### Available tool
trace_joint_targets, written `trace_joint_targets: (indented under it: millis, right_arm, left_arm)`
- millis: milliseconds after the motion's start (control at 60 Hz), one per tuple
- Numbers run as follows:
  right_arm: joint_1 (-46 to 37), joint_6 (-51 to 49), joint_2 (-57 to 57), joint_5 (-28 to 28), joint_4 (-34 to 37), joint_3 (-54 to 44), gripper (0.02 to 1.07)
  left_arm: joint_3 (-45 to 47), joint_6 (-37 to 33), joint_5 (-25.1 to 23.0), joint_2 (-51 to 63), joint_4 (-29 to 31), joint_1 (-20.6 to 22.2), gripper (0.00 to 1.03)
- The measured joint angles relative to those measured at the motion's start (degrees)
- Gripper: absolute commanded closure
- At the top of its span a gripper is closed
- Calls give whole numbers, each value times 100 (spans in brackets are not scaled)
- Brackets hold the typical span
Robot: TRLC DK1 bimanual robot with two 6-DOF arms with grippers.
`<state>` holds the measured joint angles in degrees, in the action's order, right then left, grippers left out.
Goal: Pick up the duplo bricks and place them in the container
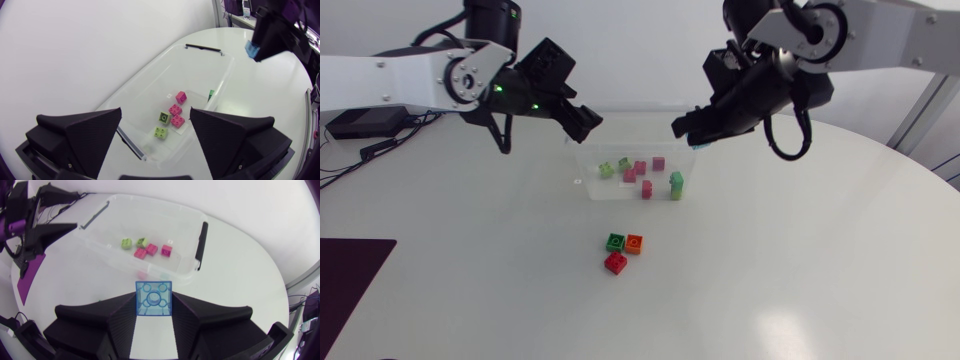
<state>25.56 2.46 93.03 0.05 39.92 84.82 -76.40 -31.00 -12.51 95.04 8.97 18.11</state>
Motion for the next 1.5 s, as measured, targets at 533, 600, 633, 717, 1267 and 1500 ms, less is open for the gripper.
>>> trace_joint_targets:
  millis: [533, 600, 633, 717, 1267, 1500]
  right_arm:
    - [-212, -308, 2369, -302, -105, 2789, 59]
    - [-234, -385, 2933, -295, 17, 3475, 14]
    - [-245, -417, 3110, -280, 114, 3722, 6]
    - [-291, -450, 3519, -278, 398, 4229, 6]
    - [-396, -1331, -352, -1054, -1078, -330, 6]
    - [-328, -2168, -1196, -1534, -1530, -2433, 7]
  left_arm:
    - [2310, -2317, -826, -1084, 1069, 146, 4]
    - [2302, -2566, -822, -710, 1062, 271, 4]
    - [2273, -2649, -822, -544, 1067, 313, 4]
    - [2074, -2931, -754, 2, 1067, 422, 4]
    - [715, -3836, -494, 1729, 1412, 785, 6]
    - [444, -3860, -494, 1989, 1655, 901, 38]
